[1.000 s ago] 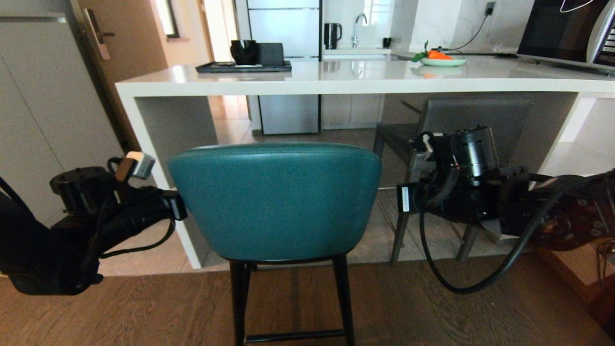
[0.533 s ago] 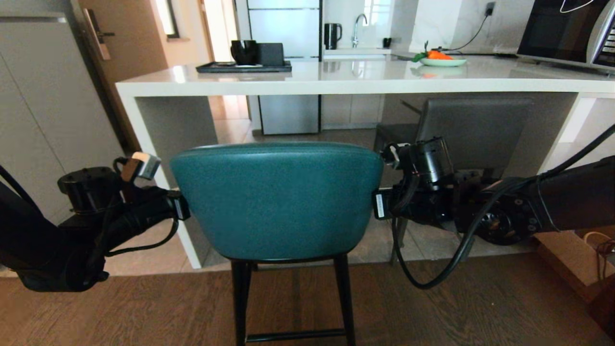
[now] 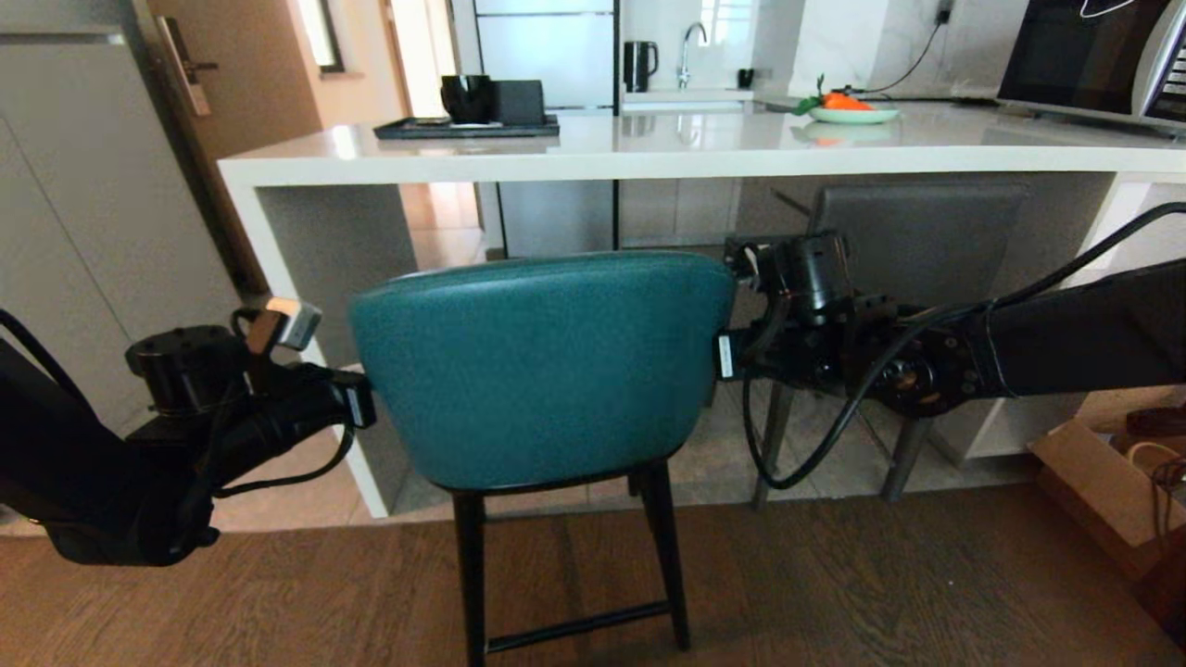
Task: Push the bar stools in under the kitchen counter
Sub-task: Push the blue chair back under the dining table
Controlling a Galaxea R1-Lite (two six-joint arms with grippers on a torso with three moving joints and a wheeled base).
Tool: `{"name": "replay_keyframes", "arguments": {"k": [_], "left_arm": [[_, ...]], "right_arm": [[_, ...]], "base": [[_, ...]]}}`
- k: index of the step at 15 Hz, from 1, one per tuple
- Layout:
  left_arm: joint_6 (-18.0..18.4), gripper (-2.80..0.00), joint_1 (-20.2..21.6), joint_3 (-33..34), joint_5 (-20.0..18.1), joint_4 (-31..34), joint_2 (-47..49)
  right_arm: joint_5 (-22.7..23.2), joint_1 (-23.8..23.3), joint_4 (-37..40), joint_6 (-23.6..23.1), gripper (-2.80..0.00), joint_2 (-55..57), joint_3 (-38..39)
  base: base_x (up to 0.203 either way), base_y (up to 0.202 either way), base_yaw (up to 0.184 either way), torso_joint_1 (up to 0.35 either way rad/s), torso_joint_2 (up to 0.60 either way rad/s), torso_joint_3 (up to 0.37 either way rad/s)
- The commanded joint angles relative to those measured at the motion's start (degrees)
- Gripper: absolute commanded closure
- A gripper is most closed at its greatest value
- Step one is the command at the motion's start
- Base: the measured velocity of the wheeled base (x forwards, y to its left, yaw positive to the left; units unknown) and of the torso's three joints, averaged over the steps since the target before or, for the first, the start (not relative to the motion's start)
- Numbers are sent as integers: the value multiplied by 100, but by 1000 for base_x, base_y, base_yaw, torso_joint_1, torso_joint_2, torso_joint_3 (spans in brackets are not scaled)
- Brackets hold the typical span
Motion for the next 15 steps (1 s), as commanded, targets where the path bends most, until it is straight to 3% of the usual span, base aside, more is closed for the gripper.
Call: {"name": "replay_keyframes", "arguments": {"k": [1,5,10,12,15], "left_arm": [[-5,0,32,24,-20,-35,-17],[-5,0,85,-26,-14,-35,0],[-5,0,85,-287,16,-6,70],[3,0,30,-595,214,58,110],[4,0,-180,-1211,403,768,101]], "right_arm": [[37,155,37,-30,0,261,-363],[11,210,19,-11,0,205,-93],[11,102,-443,51,0,-125,940],[11,32,-545,54,0,-129,995],[20,14,-553,54,0,-133,1004]], "base": [[0,0,0,0,0,0],[0,0,0,0,0,0],[0,0,0,0,0,0],[0,0,0,0,0,0],[0,0,0,0,0,0]]}}
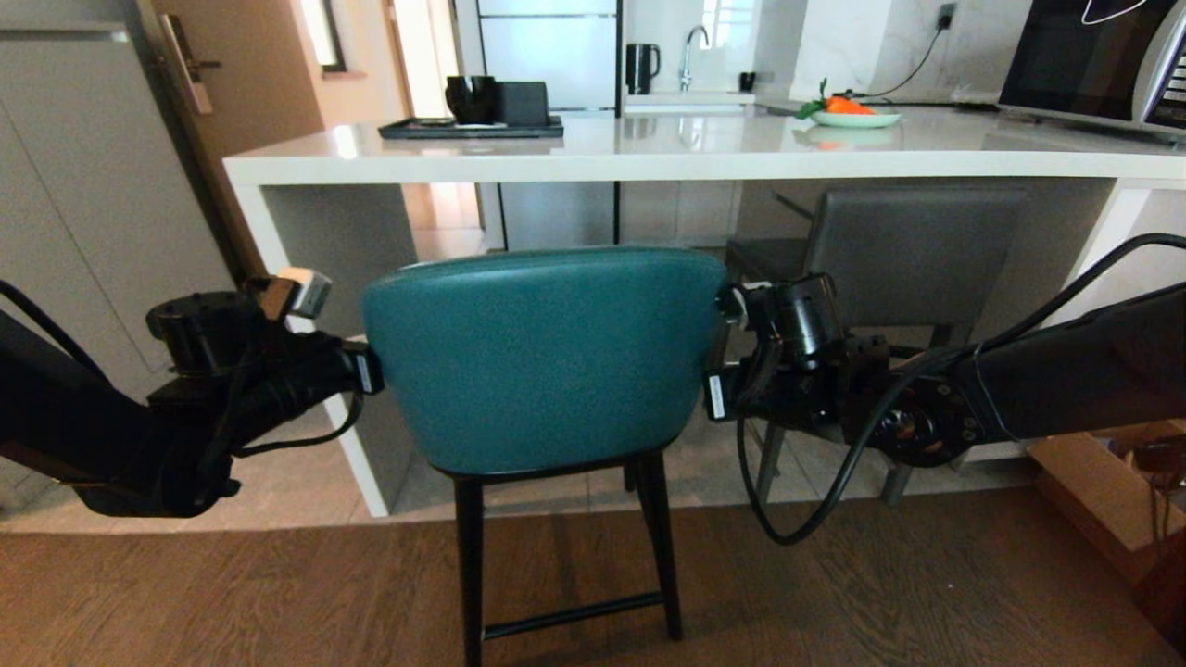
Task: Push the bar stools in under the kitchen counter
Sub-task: Push the blue chair back under the dining table
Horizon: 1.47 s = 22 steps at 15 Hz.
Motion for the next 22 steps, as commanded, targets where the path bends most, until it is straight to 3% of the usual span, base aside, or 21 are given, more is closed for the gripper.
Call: {"name": "replay_keyframes", "arguments": {"k": [1,6,9,13,16,19,22], "left_arm": [[-1,0,-72,-348,60,205,35],[5,0,117,-411,91,264,168],[12,0,154,-62,89,215,69],[-30,0,633,1349,-215,-184,-629],[-62,0,786,2541,-488,-447,-1313],[-140,0,580,3398,-788,-1815,-1528],[-327,0,-32,3240,-727,-1889,-1555]], "right_arm": [[-24,-5,-34,15,0,-36,3],[-24,-5,-43,30,0,-142,0],[-25,-13,-38,112,0,-357,84],[7,16,-26,186,0,-1057,791],[42,291,-32,404,0,-1584,1457],[434,713,-43,438,0,-1895,1774],[450,857,-26,425,0,-1732,1484]], "base": [[0,0,0,0,0,0],[0,0,0,0,0,0],[0,0,0,0,0,0],[0,0,0,0,0,0],[0,0,0,0,0,0],[0,0,0,0,0,0],[0,0,0,0,0,0]]}}
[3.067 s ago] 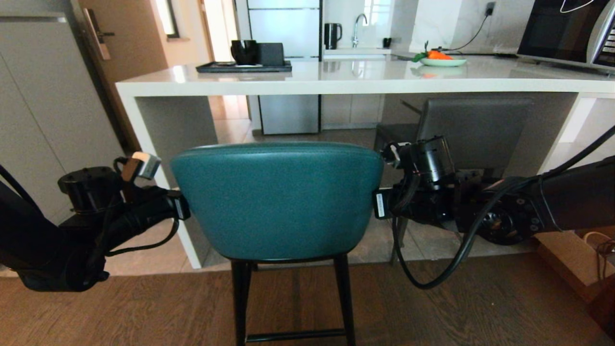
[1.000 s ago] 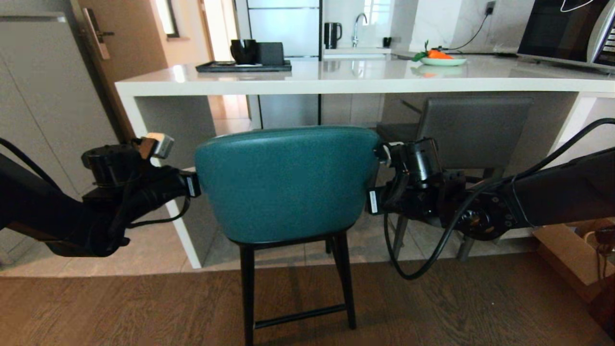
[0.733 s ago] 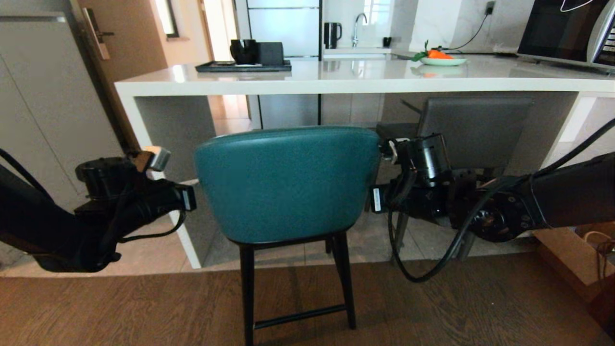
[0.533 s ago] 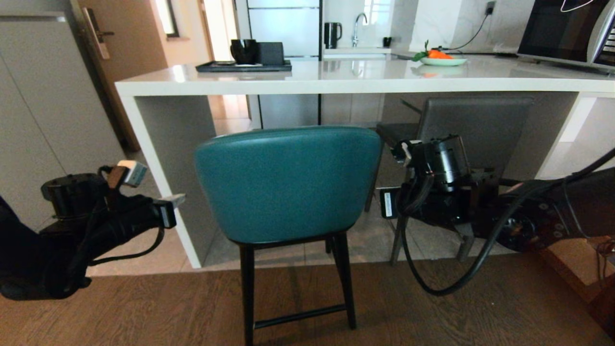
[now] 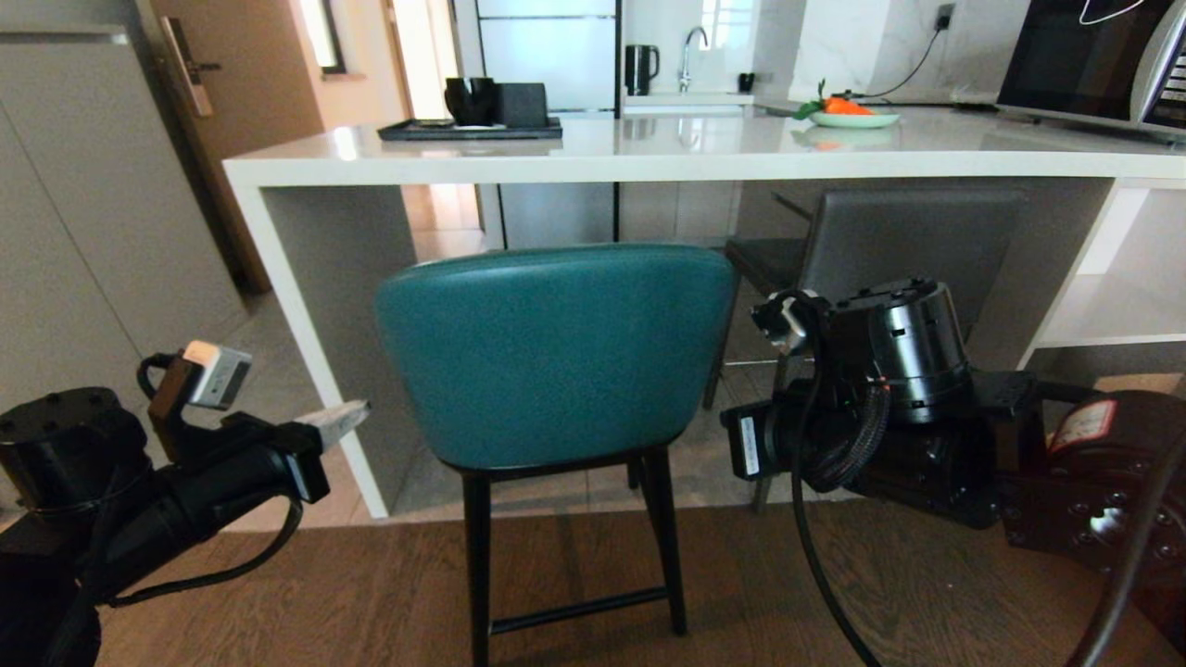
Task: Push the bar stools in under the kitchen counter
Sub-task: Push the blue chair back under the dining table
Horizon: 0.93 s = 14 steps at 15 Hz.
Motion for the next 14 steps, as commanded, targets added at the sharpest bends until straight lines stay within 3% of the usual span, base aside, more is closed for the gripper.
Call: {"name": "replay_keyframes", "arguments": {"k": [1,3,7,10,14], "left_arm": [[-55,0,-273,-131,1,53,-98],[-151,0,-486,-362,96,432,-191],[-155,0,-834,-958,905,649,179],[-81,0,-873,-1070,990,1445,107],[82,0,-865,-1013,982,1502,40]], "right_arm": [[-8,62,-3,10,0,71,-242],[-8,64,28,14,0,174,-537],[-77,215,38,30,0,492,-925],[-157,236,29,32,0,511,-943],[-173,231,20,32,0,554,-937]], "base": [[0,0,0,0,0,0],[0,0,0,0,0,0],[0,0,0,0,0,0],[0,0,0,0,0,0],[0,0,0,0,0,0]]}}
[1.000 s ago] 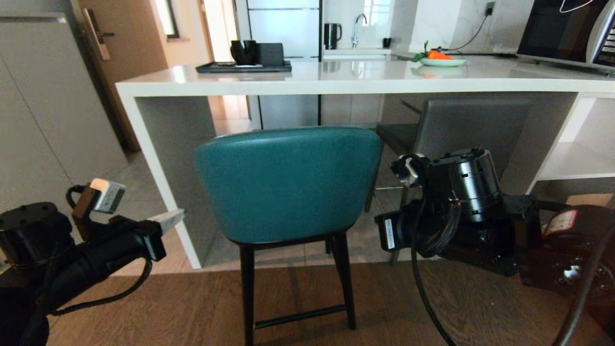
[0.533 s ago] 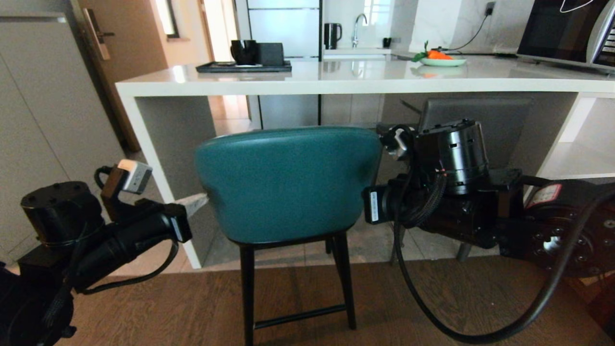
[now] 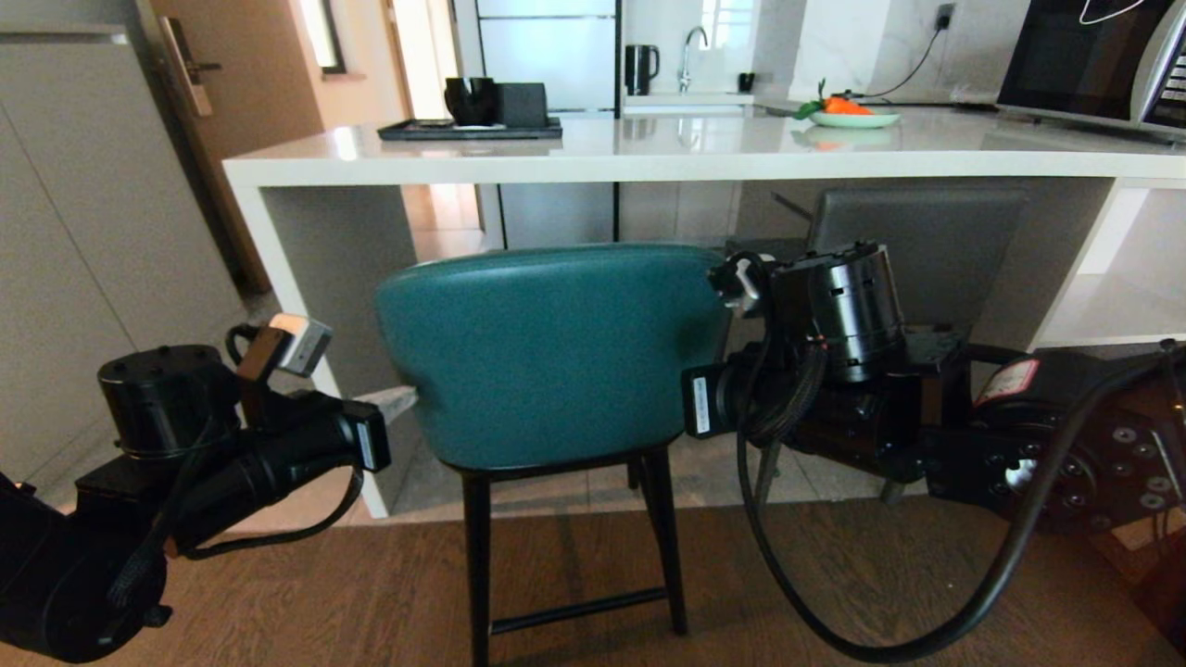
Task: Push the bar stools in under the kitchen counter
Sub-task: Push the blue chair back under the dining table
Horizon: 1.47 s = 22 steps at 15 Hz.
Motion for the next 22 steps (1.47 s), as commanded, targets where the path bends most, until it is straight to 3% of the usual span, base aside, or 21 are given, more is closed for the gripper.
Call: {"name": "replay_keyframes", "arguments": {"k": [1,10,22], "left_arm": [[98,0,-26,44,-22,-81,85],[148,0,46,-588,17,-84,528],[157,0,46,-613,8,-117,538]], "right_arm": [[-9,-5,-6,6,0,50,6],[-97,1,-58,-3,0,428,-273],[-150,-34,-99,-21,0,674,-422]], "base": [[0,0,0,0,0,0],[0,0,0,0,0,0],[0,0,0,0,0,0]]}}
